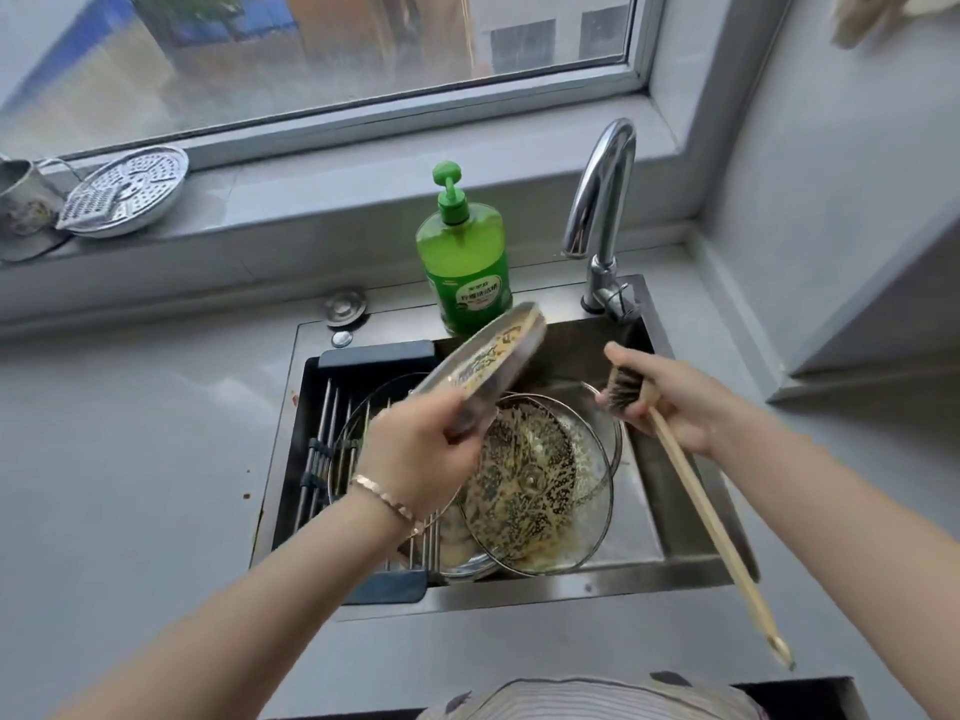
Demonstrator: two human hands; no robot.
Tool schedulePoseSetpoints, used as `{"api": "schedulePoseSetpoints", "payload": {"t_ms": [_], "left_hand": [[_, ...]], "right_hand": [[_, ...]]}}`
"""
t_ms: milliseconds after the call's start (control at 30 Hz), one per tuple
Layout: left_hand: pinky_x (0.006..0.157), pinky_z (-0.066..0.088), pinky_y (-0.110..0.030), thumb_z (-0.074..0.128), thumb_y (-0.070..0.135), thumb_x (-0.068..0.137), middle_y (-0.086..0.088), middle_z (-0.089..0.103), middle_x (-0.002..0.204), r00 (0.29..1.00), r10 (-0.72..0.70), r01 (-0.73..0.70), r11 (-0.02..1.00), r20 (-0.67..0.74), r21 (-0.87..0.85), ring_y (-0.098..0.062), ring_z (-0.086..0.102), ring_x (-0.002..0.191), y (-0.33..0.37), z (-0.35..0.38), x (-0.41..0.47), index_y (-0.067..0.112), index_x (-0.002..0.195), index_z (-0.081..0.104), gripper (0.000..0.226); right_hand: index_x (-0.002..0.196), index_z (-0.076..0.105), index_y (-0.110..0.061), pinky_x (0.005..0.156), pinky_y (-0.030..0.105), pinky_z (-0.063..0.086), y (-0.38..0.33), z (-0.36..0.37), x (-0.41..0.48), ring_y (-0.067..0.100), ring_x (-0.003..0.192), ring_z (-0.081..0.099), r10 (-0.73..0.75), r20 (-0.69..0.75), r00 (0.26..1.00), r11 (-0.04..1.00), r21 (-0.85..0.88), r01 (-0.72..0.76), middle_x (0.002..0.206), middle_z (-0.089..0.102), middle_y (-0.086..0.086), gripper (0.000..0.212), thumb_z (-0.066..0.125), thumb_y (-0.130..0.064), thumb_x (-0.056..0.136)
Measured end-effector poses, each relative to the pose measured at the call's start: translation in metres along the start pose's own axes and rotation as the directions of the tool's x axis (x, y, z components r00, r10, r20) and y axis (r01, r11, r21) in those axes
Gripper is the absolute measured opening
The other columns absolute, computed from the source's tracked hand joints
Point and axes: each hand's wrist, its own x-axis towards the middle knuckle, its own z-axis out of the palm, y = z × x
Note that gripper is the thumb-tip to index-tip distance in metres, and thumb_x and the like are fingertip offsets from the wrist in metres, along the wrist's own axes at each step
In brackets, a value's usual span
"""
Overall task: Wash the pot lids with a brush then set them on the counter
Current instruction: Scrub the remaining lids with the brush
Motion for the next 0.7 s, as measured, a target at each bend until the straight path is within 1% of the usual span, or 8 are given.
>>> {"api": "schedulePoseSetpoints", "payload": {"t_ms": [100, 167, 233, 300, 400, 500, 600, 700], "left_hand": [[0.049, 0.042, -0.014, 0.073, 0.013, 0.074, 0.005, 0.057, 0.055, 0.868, -0.496, 0.477, 0.814, 0.030, -0.331, -0.005, 0.049, 0.047, 0.012, -0.009, 0.010, 0.015, 0.063, 0.062, 0.016], [0.059, 0.051, -0.023, 0.074, 0.010, 0.073, 0.003, 0.063, 0.063, 0.756, -0.646, 0.616, 0.647, 0.104, -0.449, -0.008, 0.057, 0.057, 0.015, -0.012, 0.013, 0.018, 0.067, 0.063, 0.015], [0.060, 0.054, -0.027, 0.074, 0.009, 0.074, 0.002, 0.064, 0.065, 0.700, -0.693, 0.678, 0.567, 0.174, -0.468, -0.012, 0.060, 0.060, 0.015, -0.010, 0.012, 0.018, 0.067, 0.063, 0.016], [0.063, 0.056, -0.033, 0.074, 0.008, 0.073, -0.004, 0.066, 0.067, 0.670, -0.715, 0.710, 0.539, 0.199, -0.454, -0.017, 0.060, 0.062, 0.016, -0.004, 0.008, 0.014, 0.068, 0.065, 0.012], [0.066, 0.056, -0.038, 0.074, 0.008, 0.072, -0.014, 0.069, 0.074, 0.651, -0.732, 0.731, 0.533, 0.201, -0.427, -0.021, 0.061, 0.066, 0.016, 0.004, 0.003, 0.010, 0.073, 0.068, 0.006], [0.061, 0.055, -0.029, 0.073, 0.008, 0.073, -0.006, 0.068, 0.068, 0.658, -0.727, 0.727, 0.547, 0.196, -0.414, -0.016, 0.059, 0.062, 0.016, 0.008, 0.000, 0.016, 0.070, 0.067, 0.011], [0.050, 0.048, -0.015, 0.072, 0.008, 0.075, -0.001, 0.064, 0.064, 0.679, -0.708, 0.714, 0.574, 0.195, -0.400, -0.011, 0.056, 0.056, 0.019, 0.012, -0.002, 0.018, 0.068, 0.064, 0.015], [0.048, 0.045, -0.014, 0.071, 0.009, 0.076, -0.004, 0.063, 0.065, 0.698, -0.689, 0.706, 0.614, 0.196, -0.354, -0.010, 0.054, 0.055, 0.019, 0.017, -0.002, 0.014, 0.069, 0.064, 0.011]], "right_hand": [[0.085, 0.047, -0.006, 0.027, 0.014, 0.038, 0.013, -0.015, 0.009, 0.022, 0.062, 0.053, 0.105, -0.030, 0.994, 0.994, 0.002, -0.105, 0.078, 0.049, 0.014, 0.042, 0.075, -0.018, 0.056], [0.084, 0.047, -0.006, 0.027, 0.017, 0.041, 0.023, -0.021, 0.015, 0.023, 0.065, 0.052, 0.208, -0.011, 0.978, 0.978, 0.033, -0.207, 0.074, 0.048, 0.012, 0.043, 0.076, -0.021, 0.056], [0.080, 0.049, -0.005, 0.029, 0.019, 0.044, 0.029, -0.024, 0.020, 0.024, 0.068, 0.053, 0.271, 0.006, 0.963, 0.959, 0.085, -0.271, 0.075, 0.048, 0.012, 0.034, 0.075, -0.020, 0.064], [0.075, 0.050, -0.004, 0.032, 0.020, 0.047, 0.031, -0.022, 0.023, 0.022, 0.072, 0.053, 0.270, 0.025, 0.963, 0.960, 0.075, -0.271, 0.076, 0.048, 0.014, 0.016, 0.065, -0.005, 0.078], [0.077, 0.052, 0.000, 0.043, 0.023, 0.054, 0.033, -0.012, 0.020, 0.026, 0.078, 0.058, 0.225, 0.066, 0.972, 0.974, 0.008, -0.226, 0.086, 0.049, 0.021, 0.013, 0.052, 0.007, 0.087], [0.089, 0.053, 0.001, 0.053, 0.029, 0.058, 0.034, -0.002, 0.012, 0.025, 0.075, 0.067, 0.135, 0.039, 0.990, 0.950, -0.290, -0.118, 0.094, 0.052, 0.019, 0.014, 0.058, -0.012, 0.091], [0.120, 0.041, -0.008, 0.042, 0.021, 0.049, 0.033, 0.008, 0.005, 0.016, 0.064, 0.066, -0.106, -0.002, 0.994, 0.612, -0.789, 0.063, 0.101, 0.062, 0.013, 0.048, 0.057, -0.041, 0.089], [0.149, 0.011, -0.017, 0.091, 0.032, 0.047, 0.027, 0.022, -0.007, 0.022, 0.116, 0.056, -0.342, 0.097, 0.935, 0.382, -0.894, 0.232, 0.141, 0.046, 0.009, 0.086, 0.046, -0.061, 0.085]]}}
